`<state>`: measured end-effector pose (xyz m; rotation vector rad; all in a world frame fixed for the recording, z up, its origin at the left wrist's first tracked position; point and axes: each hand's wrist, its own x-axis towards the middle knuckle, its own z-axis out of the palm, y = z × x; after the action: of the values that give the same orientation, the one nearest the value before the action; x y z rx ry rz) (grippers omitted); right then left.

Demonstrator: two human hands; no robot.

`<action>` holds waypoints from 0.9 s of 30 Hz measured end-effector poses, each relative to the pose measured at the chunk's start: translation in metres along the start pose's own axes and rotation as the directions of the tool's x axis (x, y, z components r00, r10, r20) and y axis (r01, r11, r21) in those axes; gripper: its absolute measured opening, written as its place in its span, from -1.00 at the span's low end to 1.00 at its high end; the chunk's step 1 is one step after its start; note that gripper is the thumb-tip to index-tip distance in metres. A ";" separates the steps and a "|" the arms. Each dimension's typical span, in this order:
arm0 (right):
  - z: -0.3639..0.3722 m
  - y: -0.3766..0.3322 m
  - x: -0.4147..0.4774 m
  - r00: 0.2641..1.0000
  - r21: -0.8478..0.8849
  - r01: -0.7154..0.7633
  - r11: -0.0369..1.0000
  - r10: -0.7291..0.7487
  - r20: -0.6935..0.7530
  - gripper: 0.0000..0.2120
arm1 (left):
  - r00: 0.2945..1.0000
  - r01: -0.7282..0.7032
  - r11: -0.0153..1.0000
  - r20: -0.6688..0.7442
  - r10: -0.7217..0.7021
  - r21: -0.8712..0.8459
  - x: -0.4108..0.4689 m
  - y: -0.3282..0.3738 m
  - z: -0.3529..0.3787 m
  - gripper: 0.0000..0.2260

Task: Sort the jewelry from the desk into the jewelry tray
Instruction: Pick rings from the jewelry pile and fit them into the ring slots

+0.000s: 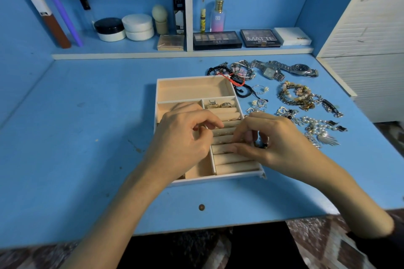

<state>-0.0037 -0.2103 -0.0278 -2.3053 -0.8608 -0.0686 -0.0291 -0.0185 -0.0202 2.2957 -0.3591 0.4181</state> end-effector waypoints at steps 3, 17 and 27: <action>0.002 0.001 0.000 1.000 0.016 0.000 1.000 0.000 -0.005 -0.87 | 1.000 -0.002 1.000 -0.001 0.002 0.002 0.000 0.000 0.001 -0.74; -0.025 0.027 -0.016 0.921 0.288 -0.157 0.945 0.245 -0.302 -0.86 | 0.992 0.010 0.999 0.128 -0.015 0.040 0.023 0.019 0.019 -0.79; -0.046 0.087 -0.030 0.804 0.002 -0.308 0.951 0.261 -0.534 -0.81 | 0.963 -0.116 0.952 0.265 0.039 0.283 0.062 0.027 0.051 -0.77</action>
<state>0.0333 -0.3035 -0.0497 -2.2901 -0.2246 -0.5924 0.0268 -0.0817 -0.0121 2.6460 -0.5496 0.2227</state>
